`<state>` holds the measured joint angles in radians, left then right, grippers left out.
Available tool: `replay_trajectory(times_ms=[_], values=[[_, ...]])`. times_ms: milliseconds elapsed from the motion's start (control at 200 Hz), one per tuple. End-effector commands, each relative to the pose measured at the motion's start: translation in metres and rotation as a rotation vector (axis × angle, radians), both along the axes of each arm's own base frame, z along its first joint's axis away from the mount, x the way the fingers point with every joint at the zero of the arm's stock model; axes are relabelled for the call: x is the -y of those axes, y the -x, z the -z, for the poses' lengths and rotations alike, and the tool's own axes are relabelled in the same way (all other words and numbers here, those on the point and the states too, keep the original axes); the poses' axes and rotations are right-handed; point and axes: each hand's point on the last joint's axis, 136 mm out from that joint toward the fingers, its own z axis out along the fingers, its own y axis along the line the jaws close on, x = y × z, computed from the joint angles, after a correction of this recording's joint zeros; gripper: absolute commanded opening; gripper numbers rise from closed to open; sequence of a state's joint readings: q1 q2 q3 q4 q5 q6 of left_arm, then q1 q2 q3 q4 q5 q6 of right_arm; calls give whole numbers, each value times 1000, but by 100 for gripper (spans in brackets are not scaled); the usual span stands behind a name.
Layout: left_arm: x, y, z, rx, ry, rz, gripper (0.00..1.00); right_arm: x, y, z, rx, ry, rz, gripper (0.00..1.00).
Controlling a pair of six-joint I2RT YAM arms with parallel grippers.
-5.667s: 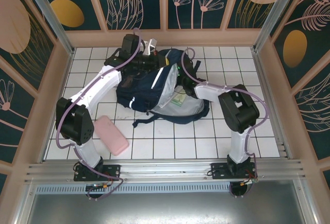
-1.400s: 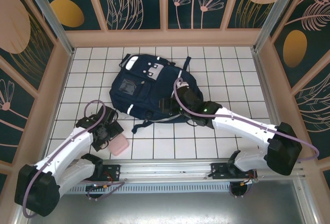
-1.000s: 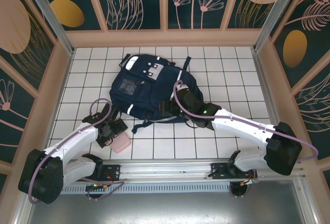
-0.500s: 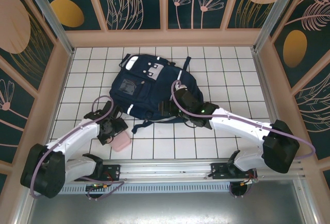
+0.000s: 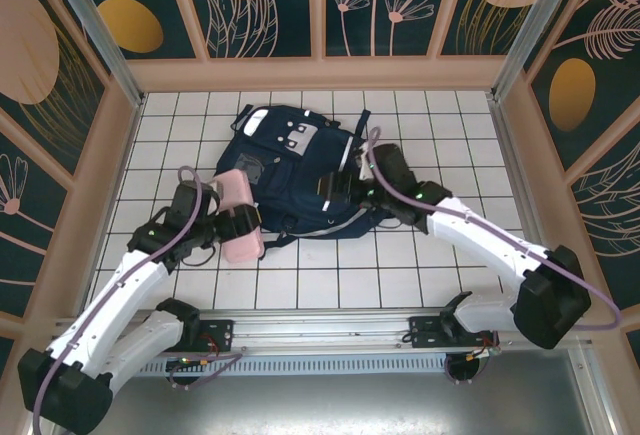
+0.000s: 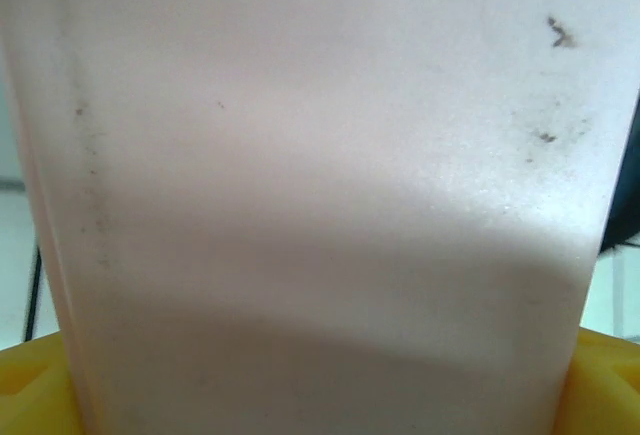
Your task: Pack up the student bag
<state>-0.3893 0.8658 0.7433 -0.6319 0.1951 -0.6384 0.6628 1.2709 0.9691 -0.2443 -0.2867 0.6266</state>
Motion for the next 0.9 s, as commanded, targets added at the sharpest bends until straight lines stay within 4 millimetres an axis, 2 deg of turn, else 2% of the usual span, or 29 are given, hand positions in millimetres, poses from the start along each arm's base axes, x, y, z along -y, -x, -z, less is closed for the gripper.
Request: replay_trajectory(times_ms=[0,60,95,110,145,260,355,490,681,786,896], values=[[28,-16,-62,223,-16,234,70,-5,16,-57,18,-117,-137,90],[37,-22,-78,280,-49,300,70,-4,18,-71,29,-111,-153,90],[39,-24,-78,297,-75,328,69,-4,19,-80,34,-121,-162,91],[42,-27,-90,331,-76,338,69,-5,20,-84,36,-127,-168,91],[47,-30,-98,372,-96,370,69,-5,22,-90,36,-134,-177,91],[64,-36,-109,461,-219,462,73,-2,23,-110,55,-125,-178,91],[78,-37,-117,517,-267,521,73,4,24,-119,62,-105,-166,92],[95,-33,-124,584,-295,598,71,7,29,-112,57,-81,-185,93],[116,-17,-114,602,-359,733,67,11,36,-86,21,-50,-202,93],[126,-11,-101,579,-421,790,66,2,49,-92,17,-126,-281,93],[132,-9,-95,570,-428,812,65,-3,61,-97,10,-170,-345,93]])
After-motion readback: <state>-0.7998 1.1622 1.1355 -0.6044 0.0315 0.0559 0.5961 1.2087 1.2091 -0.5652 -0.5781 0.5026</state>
